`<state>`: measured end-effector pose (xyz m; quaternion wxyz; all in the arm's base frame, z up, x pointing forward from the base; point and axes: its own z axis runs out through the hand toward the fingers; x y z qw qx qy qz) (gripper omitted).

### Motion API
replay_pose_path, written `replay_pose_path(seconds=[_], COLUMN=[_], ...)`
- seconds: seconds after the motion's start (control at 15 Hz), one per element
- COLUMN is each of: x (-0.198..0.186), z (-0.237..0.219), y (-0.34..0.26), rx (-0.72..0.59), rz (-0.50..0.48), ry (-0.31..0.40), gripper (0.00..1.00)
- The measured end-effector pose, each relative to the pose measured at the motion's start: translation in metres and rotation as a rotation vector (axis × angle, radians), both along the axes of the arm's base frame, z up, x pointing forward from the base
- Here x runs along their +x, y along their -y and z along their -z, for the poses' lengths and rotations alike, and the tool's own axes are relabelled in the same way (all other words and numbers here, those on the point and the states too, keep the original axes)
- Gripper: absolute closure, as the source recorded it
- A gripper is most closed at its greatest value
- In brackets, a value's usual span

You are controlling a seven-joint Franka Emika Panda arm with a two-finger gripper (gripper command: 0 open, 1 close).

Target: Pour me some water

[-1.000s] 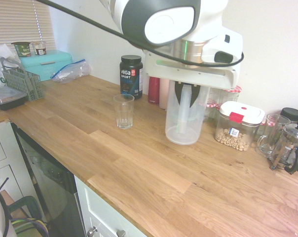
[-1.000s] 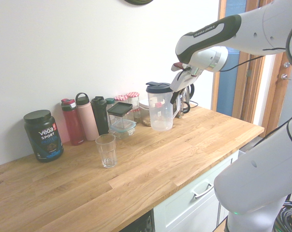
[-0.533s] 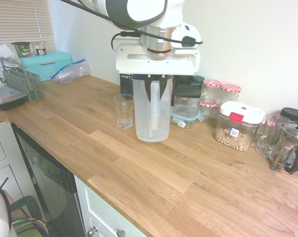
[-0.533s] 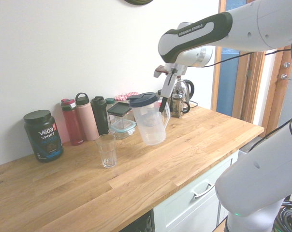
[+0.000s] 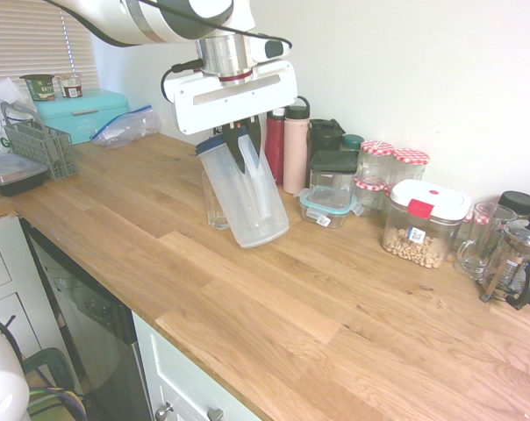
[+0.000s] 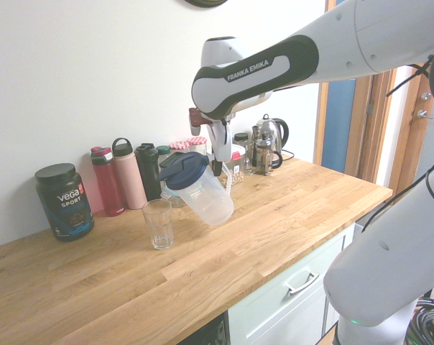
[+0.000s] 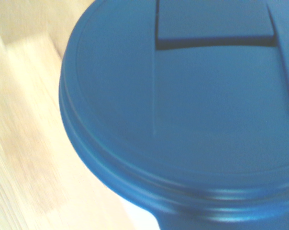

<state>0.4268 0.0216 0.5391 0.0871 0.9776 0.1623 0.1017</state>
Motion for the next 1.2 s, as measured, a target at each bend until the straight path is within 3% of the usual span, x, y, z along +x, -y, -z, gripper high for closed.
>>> replay_pose_path(seconds=[0.27,0.53,1.2], x=[0.043,0.076,0.074], z=[-0.001,-0.001,0.004], y=[-0.036,-0.05,-0.064], rx=[-0.201,-0.332,-0.469], rz=[-0.095,-0.123,-0.201], ry=[-0.09,-0.101,-0.118], gripper=[1.0,1.0,1.0])
